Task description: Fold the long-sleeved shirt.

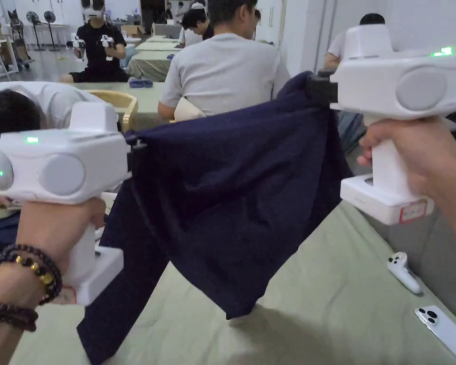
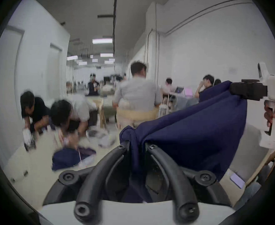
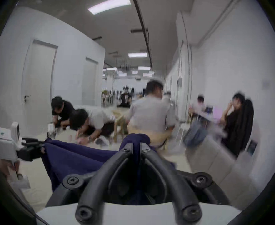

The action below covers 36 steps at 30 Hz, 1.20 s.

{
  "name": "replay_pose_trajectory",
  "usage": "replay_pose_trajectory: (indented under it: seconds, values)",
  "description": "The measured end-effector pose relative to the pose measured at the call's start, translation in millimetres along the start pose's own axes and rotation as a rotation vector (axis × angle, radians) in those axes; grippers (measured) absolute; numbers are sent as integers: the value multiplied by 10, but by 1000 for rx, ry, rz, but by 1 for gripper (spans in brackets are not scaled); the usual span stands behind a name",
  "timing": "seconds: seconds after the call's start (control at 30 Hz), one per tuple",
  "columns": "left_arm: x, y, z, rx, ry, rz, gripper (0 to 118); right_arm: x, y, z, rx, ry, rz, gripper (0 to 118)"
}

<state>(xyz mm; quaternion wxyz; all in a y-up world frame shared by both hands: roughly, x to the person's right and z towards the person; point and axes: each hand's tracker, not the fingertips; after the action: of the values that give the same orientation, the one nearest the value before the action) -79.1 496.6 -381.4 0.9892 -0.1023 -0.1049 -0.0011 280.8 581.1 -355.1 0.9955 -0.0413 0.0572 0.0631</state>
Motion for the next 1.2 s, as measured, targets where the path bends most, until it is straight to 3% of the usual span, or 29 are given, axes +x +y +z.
replay_pose_trajectory:
  seconds: [0.07,0.13,0.23,0.33,0.63,0.8,0.9,1.03,1.2]
  values:
    - [4,465,-68,60,19,-57,20,-40,394,-72,36,-65,70,5]
    - [-32,818,-134,63,1,-12,20,-33,620,-183,46,-94,88,5]
    - [-46,1055,-234,58,26,-20,20,-25,676,-323,35,-106,67,5]
    - [5,985,-347,42,58,-82,20,-7,455,-460,2,-113,-16,5]
    - [55,-661,-1067,-215,44,-56,20,-76,-1396,-950,-229,-96,-151,5]
    - [52,-1643,-1169,-394,28,61,20,-194,-2536,-1059,-425,-75,-254,5]
    - [59,-1962,-1199,-430,28,70,20,-268,-2893,-1019,-464,-64,-239,5]
    - [65,-2068,-750,-398,26,71,20,-368,-2952,-598,-424,-25,-220,5]
    - [188,-2485,346,-362,-3,45,20,-528,-3214,550,-445,-1,-245,5]
